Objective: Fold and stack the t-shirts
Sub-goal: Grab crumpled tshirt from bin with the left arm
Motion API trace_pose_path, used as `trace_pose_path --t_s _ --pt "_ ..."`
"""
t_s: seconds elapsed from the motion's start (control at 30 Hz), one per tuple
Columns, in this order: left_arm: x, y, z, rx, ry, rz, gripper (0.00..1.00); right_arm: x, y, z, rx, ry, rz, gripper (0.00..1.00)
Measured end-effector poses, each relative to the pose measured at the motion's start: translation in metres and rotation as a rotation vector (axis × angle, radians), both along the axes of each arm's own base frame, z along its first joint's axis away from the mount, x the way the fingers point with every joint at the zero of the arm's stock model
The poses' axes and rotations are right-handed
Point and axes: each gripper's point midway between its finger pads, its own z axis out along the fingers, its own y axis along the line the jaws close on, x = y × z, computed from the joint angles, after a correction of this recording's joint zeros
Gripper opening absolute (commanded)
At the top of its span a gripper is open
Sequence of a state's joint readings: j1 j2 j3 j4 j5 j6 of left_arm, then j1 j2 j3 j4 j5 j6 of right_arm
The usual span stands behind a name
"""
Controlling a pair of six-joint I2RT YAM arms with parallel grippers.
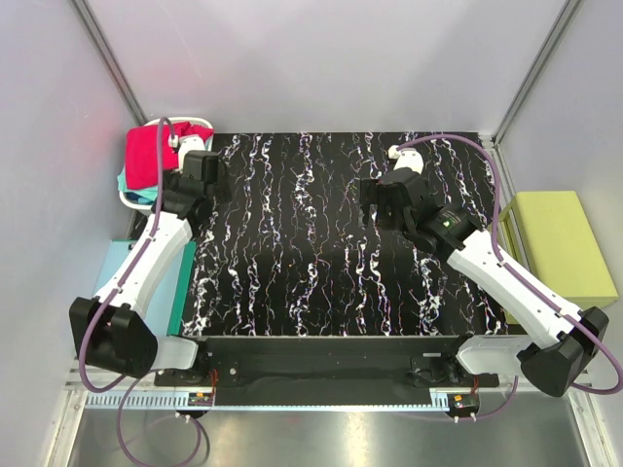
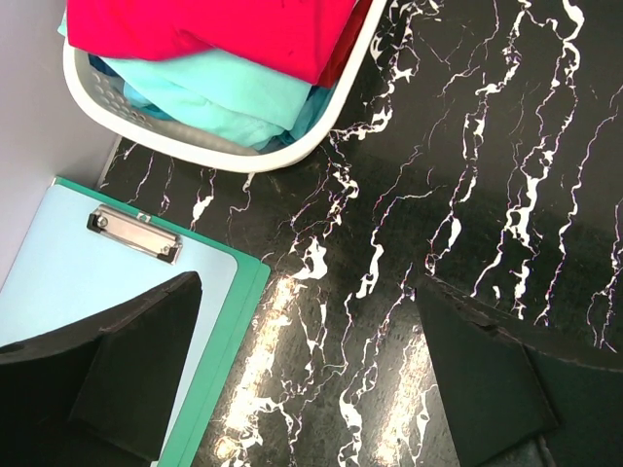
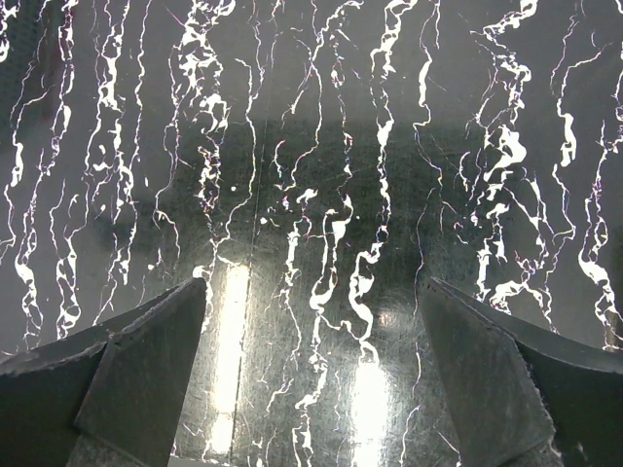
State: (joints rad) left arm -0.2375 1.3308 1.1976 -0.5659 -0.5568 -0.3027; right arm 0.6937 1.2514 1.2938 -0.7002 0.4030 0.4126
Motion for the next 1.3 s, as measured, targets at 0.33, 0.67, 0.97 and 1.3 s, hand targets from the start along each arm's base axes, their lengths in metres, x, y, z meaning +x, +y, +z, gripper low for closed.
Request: trace_pose_path --t_s 0.33,0.67,0.97,1.3 --pt "0.018 -0.004 0.001 0.003 0.014 0.001 0.99 0.0 -0.001 0.0 -0.003 -0.002 -0.003 1.0" --pt "0.052 0.032 0.022 -0.023 -0.016 0.117 0.88 0.0 -0.002 0.001 -0.014 -0.005 0.002 1.0" --pt "0.089 0.068 -0.028 -0.015 0.121 0.218 0.48 -0.011 -0.011 0.008 0.001 -0.013 -0.002 1.0" --pt "0.121 0.065 -0.047 -0.007 0.178 0.205 0.6 -0.019 -0.015 0.001 0.002 0.003 0.0 1.0"
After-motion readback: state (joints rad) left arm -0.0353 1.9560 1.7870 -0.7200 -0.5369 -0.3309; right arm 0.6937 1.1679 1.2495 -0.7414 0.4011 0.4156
